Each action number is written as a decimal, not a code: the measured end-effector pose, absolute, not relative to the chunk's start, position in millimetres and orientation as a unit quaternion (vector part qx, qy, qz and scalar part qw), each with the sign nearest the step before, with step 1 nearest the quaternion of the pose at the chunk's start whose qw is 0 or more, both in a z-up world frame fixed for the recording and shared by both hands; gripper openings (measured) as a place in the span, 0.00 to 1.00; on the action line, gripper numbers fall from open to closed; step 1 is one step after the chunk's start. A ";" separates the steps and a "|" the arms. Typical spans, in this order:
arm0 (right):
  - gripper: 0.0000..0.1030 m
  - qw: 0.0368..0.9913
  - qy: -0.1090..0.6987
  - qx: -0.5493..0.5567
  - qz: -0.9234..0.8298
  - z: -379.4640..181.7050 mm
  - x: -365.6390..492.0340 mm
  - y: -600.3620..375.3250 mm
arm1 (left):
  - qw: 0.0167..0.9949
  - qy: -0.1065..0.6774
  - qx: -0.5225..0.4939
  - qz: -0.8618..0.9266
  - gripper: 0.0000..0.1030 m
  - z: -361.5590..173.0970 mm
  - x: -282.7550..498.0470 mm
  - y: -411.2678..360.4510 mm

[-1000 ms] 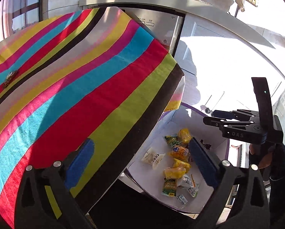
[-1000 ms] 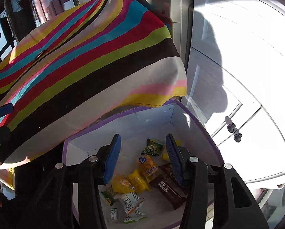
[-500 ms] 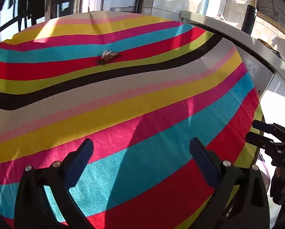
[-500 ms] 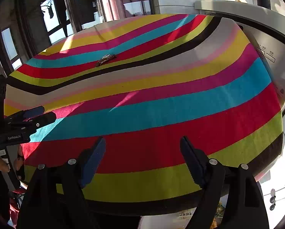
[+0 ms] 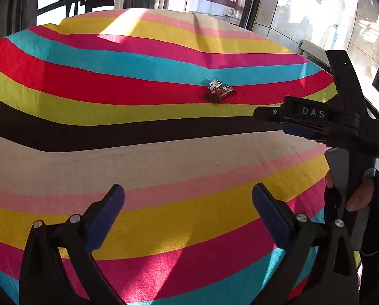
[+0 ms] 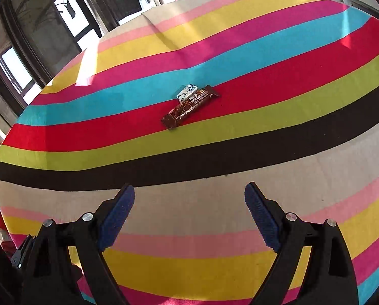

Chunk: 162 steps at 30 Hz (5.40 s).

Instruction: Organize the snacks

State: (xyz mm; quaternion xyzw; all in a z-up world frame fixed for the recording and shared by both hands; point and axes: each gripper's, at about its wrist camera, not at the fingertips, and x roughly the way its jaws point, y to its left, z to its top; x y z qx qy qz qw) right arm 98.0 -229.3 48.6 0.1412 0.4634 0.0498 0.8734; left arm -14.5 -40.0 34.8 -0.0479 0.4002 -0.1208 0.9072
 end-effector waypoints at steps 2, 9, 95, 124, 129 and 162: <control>0.84 0.870 0.468 0.150 0.025 41.8 132.3 -217.7 | 0.904 0.405 -0.063 -0.123 0.97 32.9 -10.3 -32.5; 0.84 0.863 0.492 0.086 -0.076 15.1 209.2 -194.7 | 0.904 0.409 -0.059 -0.111 0.97 35.7 8.5 -16.5; 0.23 0.874 0.440 0.142 -0.149 29.0 -399.4 -395.2 | 0.774 0.354 0.174 -0.495 0.20 15.6 -305.7 -324.9; 0.84 0.795 0.452 0.238 -0.326 -17.0 -455.5 -453.5 | 0.758 0.416 0.220 -0.451 0.98 -31.0 -303.1 -368.8; 0.84 0.791 0.467 0.235 -0.318 -31.4 -449.4 -448.7 | 0.742 0.442 0.233 -0.447 0.98 -62.2 -305.5 -368.8; 0.84 0.791 0.470 0.263 -0.288 -43.3 -435.3 -442.7 | 0.726 0.466 0.244 -0.442 0.98 -79.1 -308.5 -362.7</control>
